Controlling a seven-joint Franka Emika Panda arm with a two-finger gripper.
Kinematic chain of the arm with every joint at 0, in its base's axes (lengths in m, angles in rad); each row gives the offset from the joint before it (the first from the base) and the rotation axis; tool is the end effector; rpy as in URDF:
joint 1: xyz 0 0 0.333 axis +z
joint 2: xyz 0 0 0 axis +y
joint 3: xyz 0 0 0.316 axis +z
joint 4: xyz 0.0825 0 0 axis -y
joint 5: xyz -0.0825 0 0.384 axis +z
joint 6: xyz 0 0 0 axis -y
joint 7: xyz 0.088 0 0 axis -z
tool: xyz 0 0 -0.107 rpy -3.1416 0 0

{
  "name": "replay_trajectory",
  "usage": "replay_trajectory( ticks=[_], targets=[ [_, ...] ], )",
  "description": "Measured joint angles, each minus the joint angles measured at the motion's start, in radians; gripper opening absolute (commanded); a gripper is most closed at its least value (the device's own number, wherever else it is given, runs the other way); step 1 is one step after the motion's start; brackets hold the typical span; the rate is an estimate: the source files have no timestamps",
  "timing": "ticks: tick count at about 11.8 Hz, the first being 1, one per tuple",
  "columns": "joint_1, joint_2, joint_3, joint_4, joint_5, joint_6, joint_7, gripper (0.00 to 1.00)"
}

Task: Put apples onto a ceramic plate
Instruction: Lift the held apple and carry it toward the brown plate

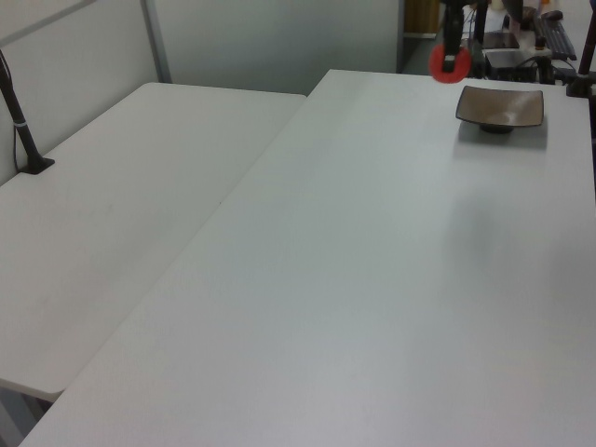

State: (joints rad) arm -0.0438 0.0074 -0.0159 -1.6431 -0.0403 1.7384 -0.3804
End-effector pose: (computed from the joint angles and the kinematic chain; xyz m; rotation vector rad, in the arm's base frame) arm 0.5700 -0.0377 0.6013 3.0402 0.4995 0.1187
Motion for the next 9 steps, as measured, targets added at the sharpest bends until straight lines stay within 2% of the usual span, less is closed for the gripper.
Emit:
replay_trajectory(
  ticks=[2, 5, 7, 9],
  targets=[
    [-0.082, -0.013, -0.004, -0.014, 0.0, 0.0, -0.15, 0.28],
    [-0.249, -0.001, -0.013, -0.026, 0.002, 0.02, -0.37, 0.28],
    [-0.349, 0.032, -0.015, -0.052, 0.003, 0.103, -0.467, 0.28],
    [-0.412, 0.091, -0.016, -0.077, 0.003, 0.202, -0.533, 0.28]
  ],
)
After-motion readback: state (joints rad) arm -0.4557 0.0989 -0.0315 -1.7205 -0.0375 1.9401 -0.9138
